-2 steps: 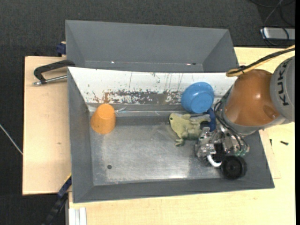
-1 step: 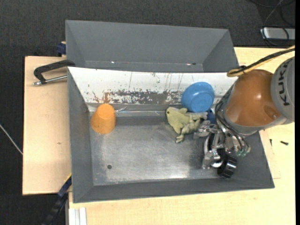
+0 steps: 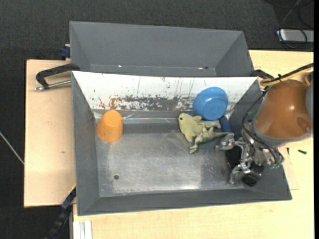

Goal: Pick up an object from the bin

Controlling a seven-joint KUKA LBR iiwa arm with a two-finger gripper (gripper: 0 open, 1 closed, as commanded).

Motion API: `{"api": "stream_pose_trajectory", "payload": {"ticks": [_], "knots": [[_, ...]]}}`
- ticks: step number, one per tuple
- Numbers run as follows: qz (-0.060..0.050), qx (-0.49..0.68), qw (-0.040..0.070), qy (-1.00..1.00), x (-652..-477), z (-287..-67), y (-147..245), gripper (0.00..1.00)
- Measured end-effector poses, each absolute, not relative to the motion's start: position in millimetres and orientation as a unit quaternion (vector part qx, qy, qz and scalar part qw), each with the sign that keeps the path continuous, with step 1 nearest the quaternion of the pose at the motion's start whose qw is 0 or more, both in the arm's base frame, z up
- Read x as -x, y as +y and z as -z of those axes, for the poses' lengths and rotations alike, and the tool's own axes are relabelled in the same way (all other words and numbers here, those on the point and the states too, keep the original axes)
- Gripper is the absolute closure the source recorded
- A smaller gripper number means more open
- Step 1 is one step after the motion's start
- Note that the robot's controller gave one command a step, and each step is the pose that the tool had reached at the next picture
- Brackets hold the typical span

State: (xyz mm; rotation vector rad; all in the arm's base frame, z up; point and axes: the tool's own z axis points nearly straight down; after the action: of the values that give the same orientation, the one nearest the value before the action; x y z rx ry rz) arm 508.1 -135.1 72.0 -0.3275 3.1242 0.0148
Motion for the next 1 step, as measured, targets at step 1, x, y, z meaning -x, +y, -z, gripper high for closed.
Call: {"api": "stream_pose_trajectory", "payload": {"ticks": [1], "knots": [[-0.010, 0.291, -0.022, 0.956, -542.5, -103.9, -131.4, 0.00]]}}
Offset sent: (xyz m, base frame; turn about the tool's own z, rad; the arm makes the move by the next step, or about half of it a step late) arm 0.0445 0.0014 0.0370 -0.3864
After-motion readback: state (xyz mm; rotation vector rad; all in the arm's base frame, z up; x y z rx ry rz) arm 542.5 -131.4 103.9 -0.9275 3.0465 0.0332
